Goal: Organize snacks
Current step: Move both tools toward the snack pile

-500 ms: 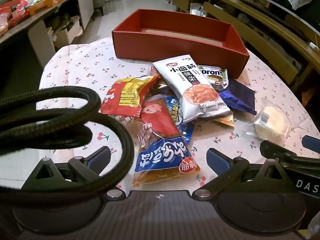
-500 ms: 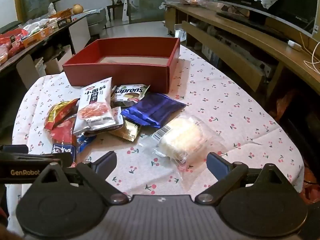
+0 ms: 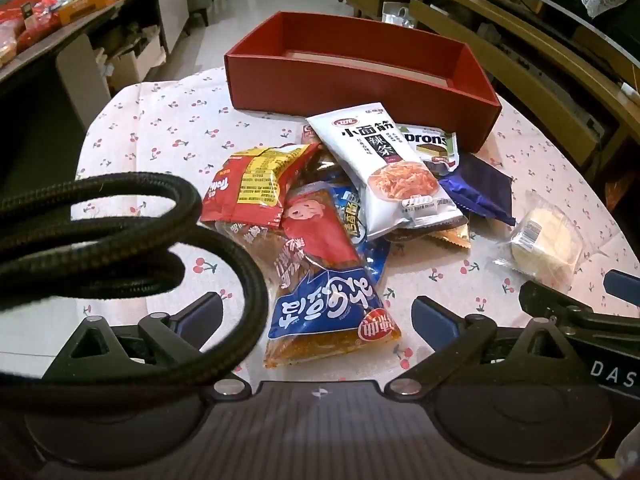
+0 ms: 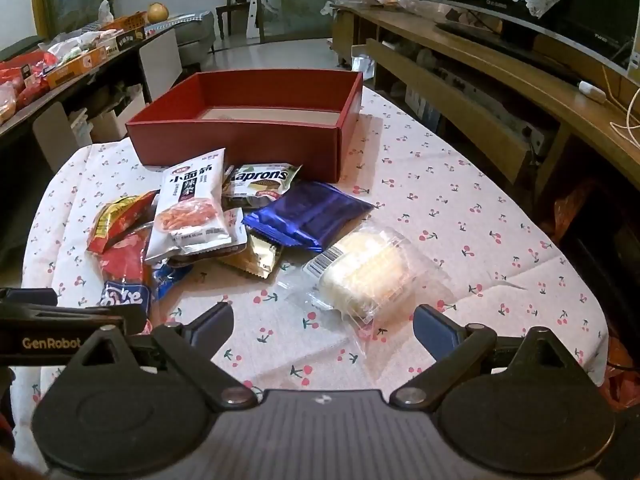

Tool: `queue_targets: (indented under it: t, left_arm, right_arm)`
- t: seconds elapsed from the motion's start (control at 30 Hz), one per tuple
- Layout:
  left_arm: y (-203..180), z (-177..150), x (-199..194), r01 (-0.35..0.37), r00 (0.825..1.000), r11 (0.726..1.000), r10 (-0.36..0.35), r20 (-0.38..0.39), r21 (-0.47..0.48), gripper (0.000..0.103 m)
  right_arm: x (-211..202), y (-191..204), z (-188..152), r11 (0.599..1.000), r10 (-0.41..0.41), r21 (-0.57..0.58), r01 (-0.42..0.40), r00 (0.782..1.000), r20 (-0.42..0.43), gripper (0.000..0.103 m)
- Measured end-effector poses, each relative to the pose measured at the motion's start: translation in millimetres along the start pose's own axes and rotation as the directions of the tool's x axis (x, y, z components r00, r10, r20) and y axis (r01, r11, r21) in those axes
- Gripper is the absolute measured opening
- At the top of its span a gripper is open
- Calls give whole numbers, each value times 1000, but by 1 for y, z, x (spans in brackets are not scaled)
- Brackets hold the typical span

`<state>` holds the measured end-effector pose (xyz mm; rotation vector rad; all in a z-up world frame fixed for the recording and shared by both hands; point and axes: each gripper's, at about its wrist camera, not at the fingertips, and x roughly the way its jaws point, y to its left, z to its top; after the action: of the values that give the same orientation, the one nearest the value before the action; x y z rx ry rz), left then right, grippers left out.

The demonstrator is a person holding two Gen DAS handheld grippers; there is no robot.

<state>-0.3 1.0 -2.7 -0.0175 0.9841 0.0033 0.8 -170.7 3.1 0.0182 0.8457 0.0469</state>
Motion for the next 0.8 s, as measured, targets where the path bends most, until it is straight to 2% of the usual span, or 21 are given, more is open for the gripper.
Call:
queue_targets:
  t: [0.8]
  left_arm:
    - [4,-1,8,8,999,1000,-9,-37,-24,99]
  right_arm:
    - [7,5,3,999,1,-35,-2,999,-33,101]
